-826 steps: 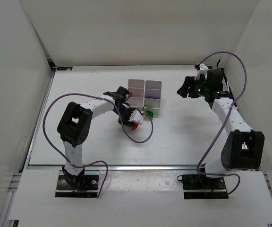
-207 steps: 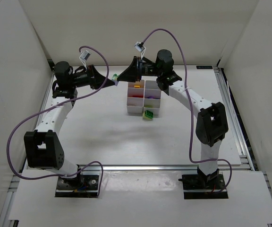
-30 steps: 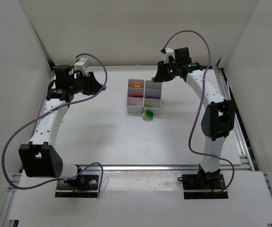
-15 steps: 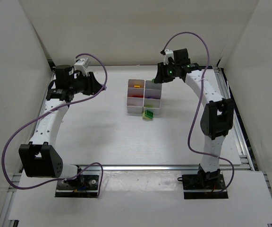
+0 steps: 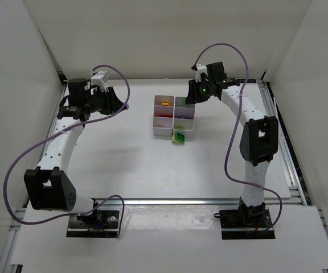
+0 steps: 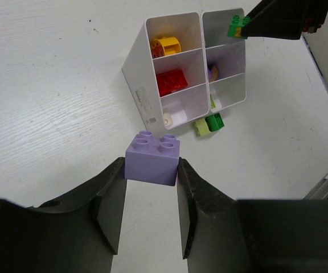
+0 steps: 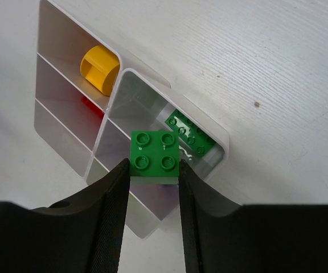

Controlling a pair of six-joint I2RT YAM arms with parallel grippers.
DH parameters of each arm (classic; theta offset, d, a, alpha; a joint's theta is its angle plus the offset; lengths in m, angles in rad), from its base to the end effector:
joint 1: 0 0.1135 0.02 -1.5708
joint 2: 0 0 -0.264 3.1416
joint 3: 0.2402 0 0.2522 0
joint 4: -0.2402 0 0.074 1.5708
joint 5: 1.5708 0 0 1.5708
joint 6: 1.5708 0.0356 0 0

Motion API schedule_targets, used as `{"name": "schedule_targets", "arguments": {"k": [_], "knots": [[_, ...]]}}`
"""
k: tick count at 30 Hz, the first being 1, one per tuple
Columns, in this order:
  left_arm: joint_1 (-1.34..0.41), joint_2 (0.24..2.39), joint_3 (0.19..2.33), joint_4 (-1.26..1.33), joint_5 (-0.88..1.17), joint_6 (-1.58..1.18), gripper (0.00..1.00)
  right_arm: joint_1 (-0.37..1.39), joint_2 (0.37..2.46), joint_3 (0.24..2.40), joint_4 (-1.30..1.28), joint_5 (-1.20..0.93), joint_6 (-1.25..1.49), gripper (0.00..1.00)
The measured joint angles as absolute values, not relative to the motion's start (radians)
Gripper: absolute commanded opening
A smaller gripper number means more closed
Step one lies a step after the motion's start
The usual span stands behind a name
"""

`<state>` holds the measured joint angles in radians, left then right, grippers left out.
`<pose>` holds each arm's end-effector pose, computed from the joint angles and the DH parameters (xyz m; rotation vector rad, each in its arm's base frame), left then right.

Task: Sort the legos into containers by color

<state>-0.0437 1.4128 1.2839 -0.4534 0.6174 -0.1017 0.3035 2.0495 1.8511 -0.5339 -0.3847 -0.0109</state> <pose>0.3139 -0.0344 0.3456 0.2986 2.1009 -0.7470 0.4475 0.1542 0.2868 -0.5573 2.2408 0.5927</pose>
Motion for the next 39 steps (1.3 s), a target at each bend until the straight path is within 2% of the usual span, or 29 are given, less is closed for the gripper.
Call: {"name": "schedule_targets", "arguments": {"k": [1,4,7,14,18,27,32,39], "knots": [[-0.044,1.415,1.284,-0.454,0.617,-0.102,0.10,0.303,2.051,1.851,-0.534,-0.385,-0.011,0.46],[-0.044,1.418,1.284,-0.456,0.617,-0.105,0.10,0.303,2.055,1.851,-0.534,-0.385,-0.014,0.58],[-0.043,1.418,1.284,-0.456,0.618,-0.105,0.10,0.304,2.055,1.851,-0.534,-0.388,-0.022,0.62],[-0.046,1.417,1.281,-0.439,0.642,-0.114,0.10,0.329,2.055,1.851,-0.532,-0.389,-0.044,0.60],[-0.062,1.412,1.251,-0.393,0.706,-0.144,0.10,0.348,2.037,1.848,-0.528,-0.384,-0.043,0.63],[-0.211,1.476,1.251,-0.262,0.886,-0.241,0.10,0.355,1.769,1.697,-0.466,-0.247,-0.077,0.68],[-0.329,1.599,1.371,-0.288,0.812,-0.214,0.10,0.329,1.654,1.610,-0.444,-0.115,-0.097,0.69],[-0.430,1.786,1.535,-0.300,0.648,-0.277,0.10,0.248,1.603,1.555,-0.466,0.017,-0.086,0.71]]}}
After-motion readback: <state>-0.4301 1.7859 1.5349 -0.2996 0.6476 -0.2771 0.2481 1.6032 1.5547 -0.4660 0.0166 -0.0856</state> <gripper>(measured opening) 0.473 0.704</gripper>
